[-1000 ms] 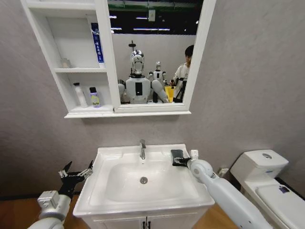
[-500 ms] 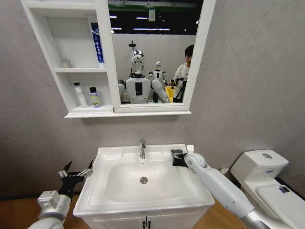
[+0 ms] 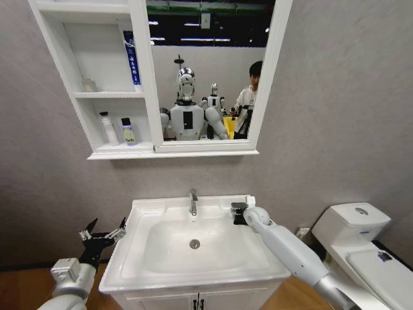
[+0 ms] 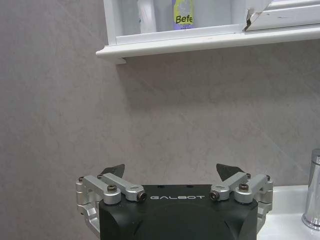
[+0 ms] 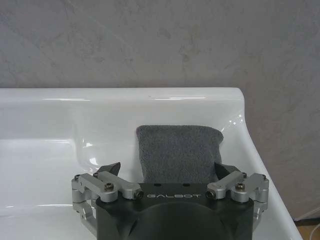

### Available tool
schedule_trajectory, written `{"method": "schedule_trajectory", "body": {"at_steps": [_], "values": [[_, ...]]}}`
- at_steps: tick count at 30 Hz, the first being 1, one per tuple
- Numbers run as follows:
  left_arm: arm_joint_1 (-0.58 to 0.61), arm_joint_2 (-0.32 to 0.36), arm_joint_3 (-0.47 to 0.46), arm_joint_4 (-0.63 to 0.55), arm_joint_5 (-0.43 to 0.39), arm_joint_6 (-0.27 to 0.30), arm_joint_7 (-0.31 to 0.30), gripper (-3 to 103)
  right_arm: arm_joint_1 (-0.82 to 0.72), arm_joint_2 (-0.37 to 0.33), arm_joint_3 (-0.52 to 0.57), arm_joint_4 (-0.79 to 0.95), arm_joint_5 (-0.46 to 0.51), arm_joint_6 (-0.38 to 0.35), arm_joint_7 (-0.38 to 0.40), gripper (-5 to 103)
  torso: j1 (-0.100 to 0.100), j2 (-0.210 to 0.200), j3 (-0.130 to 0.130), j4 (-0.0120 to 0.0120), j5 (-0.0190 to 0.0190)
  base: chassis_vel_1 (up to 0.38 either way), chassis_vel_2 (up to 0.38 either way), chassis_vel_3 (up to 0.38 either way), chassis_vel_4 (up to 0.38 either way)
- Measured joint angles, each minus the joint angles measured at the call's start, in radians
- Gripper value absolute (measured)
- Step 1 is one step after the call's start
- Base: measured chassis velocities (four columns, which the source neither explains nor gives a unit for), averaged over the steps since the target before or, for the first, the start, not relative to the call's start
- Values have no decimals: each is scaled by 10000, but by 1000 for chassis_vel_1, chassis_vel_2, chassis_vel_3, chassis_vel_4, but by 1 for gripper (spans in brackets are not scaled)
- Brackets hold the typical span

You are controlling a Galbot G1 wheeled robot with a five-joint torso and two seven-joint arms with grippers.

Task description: Move facial cleanser and shampoo from washbasin to cabinet, then wipe washbasin with towel.

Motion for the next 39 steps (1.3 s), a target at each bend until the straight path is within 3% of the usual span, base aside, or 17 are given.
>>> {"method": "schedule_trajectory", "body": {"at_steps": [10, 22, 25, 28, 29, 31, 32, 39], "values": [[0, 0, 0, 0, 0, 0, 0, 100, 94, 77, -293, 30, 153, -259, 1006, 100, 0, 0, 0, 0, 0, 0, 0, 0, 0], [0, 0, 0, 0, 0, 0, 0, 100, 107, 286, -346, -91, 93, -220, 1228, 103, 0, 0, 0, 0, 1, 0, 0, 0, 0], [0, 0, 0, 0, -1, 0, 0, 100, 95, 329, -350, -92, 93, -191, 1313, 99, 0, 0, 0, 0, 1, 0, 0, 0, 0], [0, 0, 0, 0, 0, 0, 0, 100, 78, 314, -348, -92, 113, -180, 1410, 84, 0, 0, -1, 0, 0, 0, 0, 0, 0], [0, 0, 0, 0, 0, 0, 0, 100, 78, 314, -348, -92, 113, -180, 1410, 84, 0, 0, -1, 0, 0, 0, 0, 0, 0], [0, 0, 0, 0, 0, 0, 0, 100, 45, 256, -314, -84, 154, -206, 1471, 73, 0, 0, -1, 0, 0, 0, 0, 0, 0], [0, 0, 0, 0, 0, 0, 0, 100, 45, 256, -314, -84, 154, -206, 1471, 73, 0, 0, -1, 0, 0, 0, 0, 0, 0], [1, 0, 0, 0, 0, 0, 0, 100, -147, 215, -140, -52, 128, -232, 1480, 46, 0, 0, -1, 0, 0, 0, 0, 0, 0]]}}
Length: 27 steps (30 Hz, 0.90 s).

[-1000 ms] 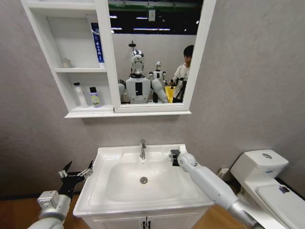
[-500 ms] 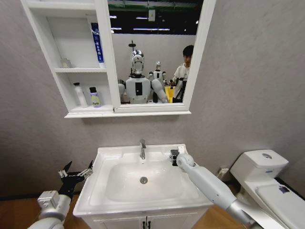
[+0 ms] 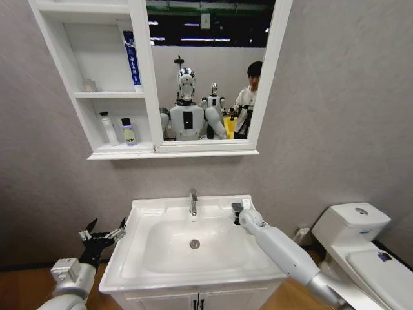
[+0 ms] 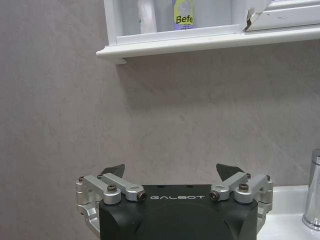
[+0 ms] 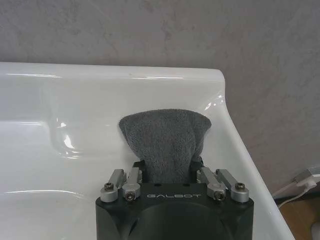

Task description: Move facial cleanser and shampoo from washbasin to cabinet, then wipe washbasin with towel.

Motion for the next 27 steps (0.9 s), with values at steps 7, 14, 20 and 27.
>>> {"method": "schedule_trajectory", "body": {"at_steps": [7, 14, 20, 27], "values": [[0, 0, 0, 0, 0, -1, 0, 100, -244, -170, -16, 971, 282, 82, 339, 19, 0, 0, 1, -3, 0, 0, 0, 0, 0], [0, 0, 0, 1, 0, 0, 0, 100, -741, -202, -451, 2806, 1101, 77, 1293, 3, 0, 0, 0, 0, -1, 0, 0, 0, 0], [0, 0, 0, 0, 0, -1, 0, 100, -1160, 27, -733, 3415, 1444, 78, 1632, 3, -1, 0, 0, 1, -1, 0, 0, 0, 0], [0, 0, 0, 1, 0, -1, 0, 100, -1434, 533, -735, 2779, 1302, 86, 1384, 3, 0, 0, 0, -1, -2, 0, 0, 0, 0]]}}
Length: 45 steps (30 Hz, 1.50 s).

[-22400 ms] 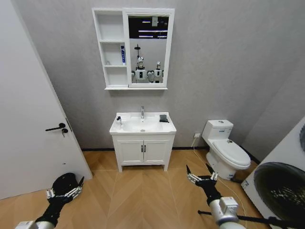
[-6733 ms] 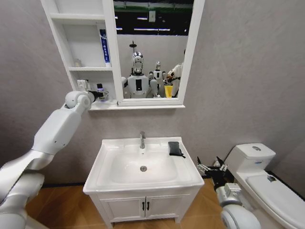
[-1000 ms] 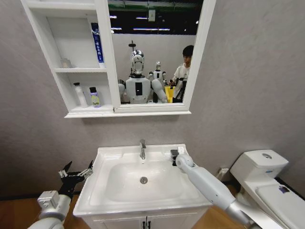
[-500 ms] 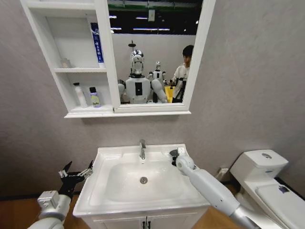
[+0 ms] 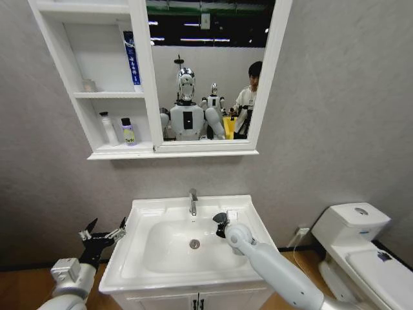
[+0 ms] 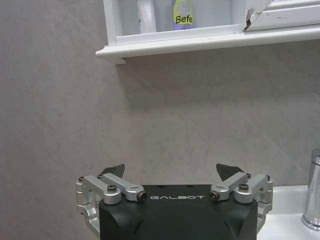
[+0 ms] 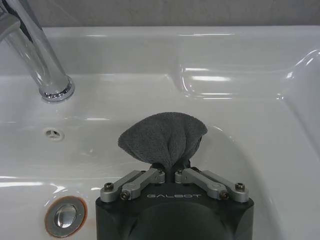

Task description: Move facial cleanser and shampoo from washbasin to cabinet, then wipe washbasin with towel.

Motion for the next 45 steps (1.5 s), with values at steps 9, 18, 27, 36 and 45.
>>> {"method": "schedule_trajectory", "body": {"at_steps": [9, 18, 27, 36, 45], "values": [[0, 0, 0, 0, 0, 0, 0, 100, -349, 460, 87, -827, -711, 53, -425, 3, 0, 0, 1, 1, 2, 0, 0, 0, 0], [0, 0, 0, 0, 0, 0, 0, 100, -899, 195, 416, -465, -1038, 192, -196, 3, 0, 1, 0, -1, 2, 0, 0, 0, 0], [0, 0, 0, 0, 0, 0, 0, 100, -1273, 152, 676, -300, -1563, 238, -245, 3, 0, 0, 0, 1, 2, 0, 0, 0, 0], [-1, 0, 0, 0, 0, 0, 0, 100, -1433, 327, 881, -700, -1887, 319, -807, 3, 0, 0, 0, -1, 1, 0, 0, 0, 0], [0, 0, 0, 0, 0, 0, 0, 100, -1106, 1180, 647, -1518, -2026, 361, -1184, 3, 0, 0, 1, 1, 0, 0, 0, 0, 0]]}}
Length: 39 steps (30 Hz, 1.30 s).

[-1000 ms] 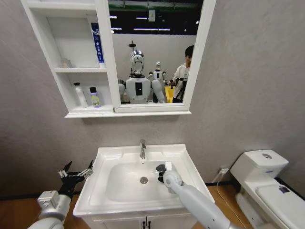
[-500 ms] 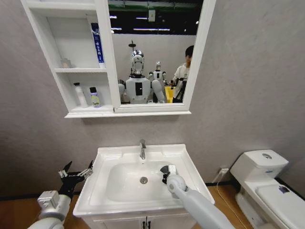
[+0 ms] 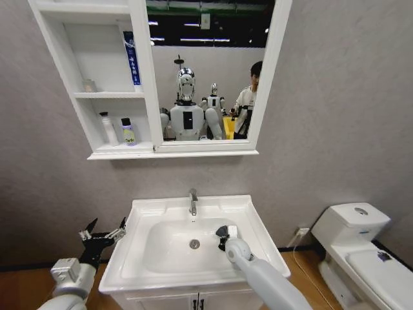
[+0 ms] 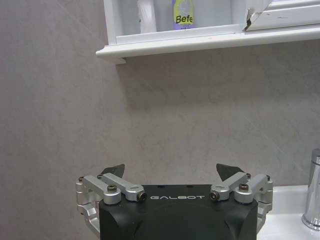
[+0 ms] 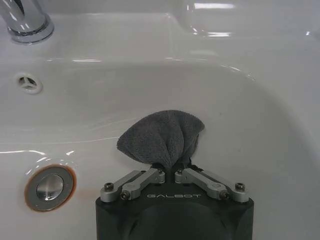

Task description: Move facial cleanser and shampoo from washbasin to cabinet, then wipe washbasin with towel.

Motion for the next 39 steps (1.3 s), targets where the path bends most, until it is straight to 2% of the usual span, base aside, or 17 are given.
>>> {"method": "schedule_trajectory", "body": {"at_steps": [4, 13, 23, 30, 39], "values": [[0, 0, 0, 0, 0, 0, 0, 100, 176, 421, -92, -490, -56, 12, -150, 3, 0, 0, 0, 0, 1, 0, 0, 0, 0], [0, 0, 0, 0, 0, 0, 0, 100, 237, 644, -88, -901, -284, 101, -637, 3, 0, 1, -1, -3, 0, 0, 0, 0, 0], [-1, 0, 0, 0, 0, 0, 0, 100, 448, 1038, -365, -1103, -223, 115, -686, 3, 0, 0, 0, 0, 1, 0, 0, 0, 0], [0, 0, 0, 0, 0, 0, 0, 100, 524, 1035, -467, -1137, -104, 116, -574, 3, 0, 0, 0, 0, 2, 0, 0, 0, 0], [0, 0, 0, 0, 0, 0, 0, 100, 34, 436, -11, -533, -76, 102, -266, 3, 0, 0, -1, 0, 3, 0, 0, 0, 0]]}}
